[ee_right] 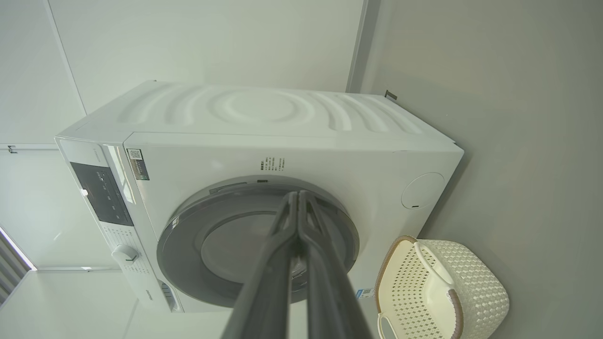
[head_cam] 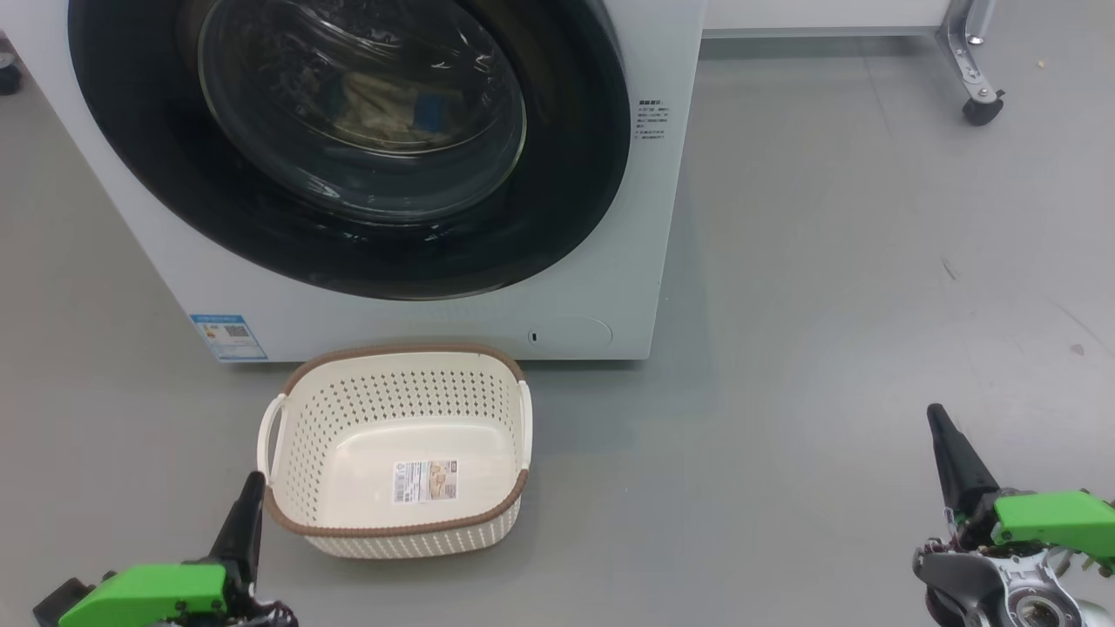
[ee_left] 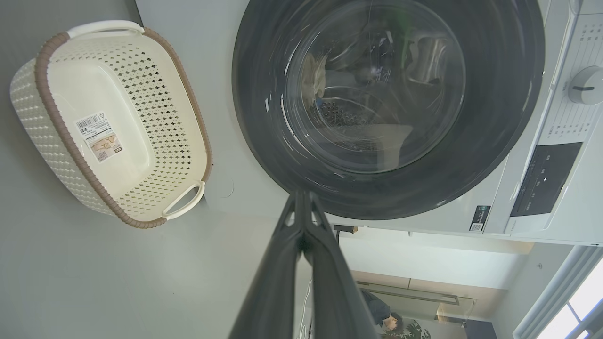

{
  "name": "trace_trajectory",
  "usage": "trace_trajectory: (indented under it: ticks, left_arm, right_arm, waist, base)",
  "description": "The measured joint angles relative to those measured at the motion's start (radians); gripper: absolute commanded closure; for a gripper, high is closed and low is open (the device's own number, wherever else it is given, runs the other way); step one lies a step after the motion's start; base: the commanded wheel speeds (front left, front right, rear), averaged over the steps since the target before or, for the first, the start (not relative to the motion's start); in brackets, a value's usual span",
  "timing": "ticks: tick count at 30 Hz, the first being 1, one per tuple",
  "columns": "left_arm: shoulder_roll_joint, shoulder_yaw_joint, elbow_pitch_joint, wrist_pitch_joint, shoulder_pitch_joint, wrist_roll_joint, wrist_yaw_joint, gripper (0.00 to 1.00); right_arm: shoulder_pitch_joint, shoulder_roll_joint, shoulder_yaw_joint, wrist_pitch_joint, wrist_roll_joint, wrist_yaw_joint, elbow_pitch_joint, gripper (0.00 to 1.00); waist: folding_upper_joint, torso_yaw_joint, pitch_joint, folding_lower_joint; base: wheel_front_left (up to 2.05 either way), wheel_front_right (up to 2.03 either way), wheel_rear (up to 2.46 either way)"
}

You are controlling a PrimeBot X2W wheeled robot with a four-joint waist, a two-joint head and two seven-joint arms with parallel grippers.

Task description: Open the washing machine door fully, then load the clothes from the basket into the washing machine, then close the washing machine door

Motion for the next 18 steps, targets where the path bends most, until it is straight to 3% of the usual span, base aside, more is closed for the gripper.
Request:
trace_trajectory:
  ticks: [10, 18]
  left_arm:
    - [-0.015, 0.037, 0.005, 0.022, 0.0, -0.089, -0.026, 1.0]
    - [-0.016, 0.038, 0.006, 0.022, 0.0, -0.094, -0.026, 1.0]
  right_arm:
    - [-0.018, -0.001, -0.006, 0.013, 0.108, 0.0, 0.013, 1.0]
    - [-0.02, -0.002, -0.007, 0.018, 0.113, 0.0, 0.013, 1.0]
  waist:
    - [0.0, -0.004, -0.006, 0.0]
    - [0.0, -0.004, -0.006, 0.0]
  base:
    - [0.0, 0.0, 0.0]
    - [0.0, 0.0, 0.0]
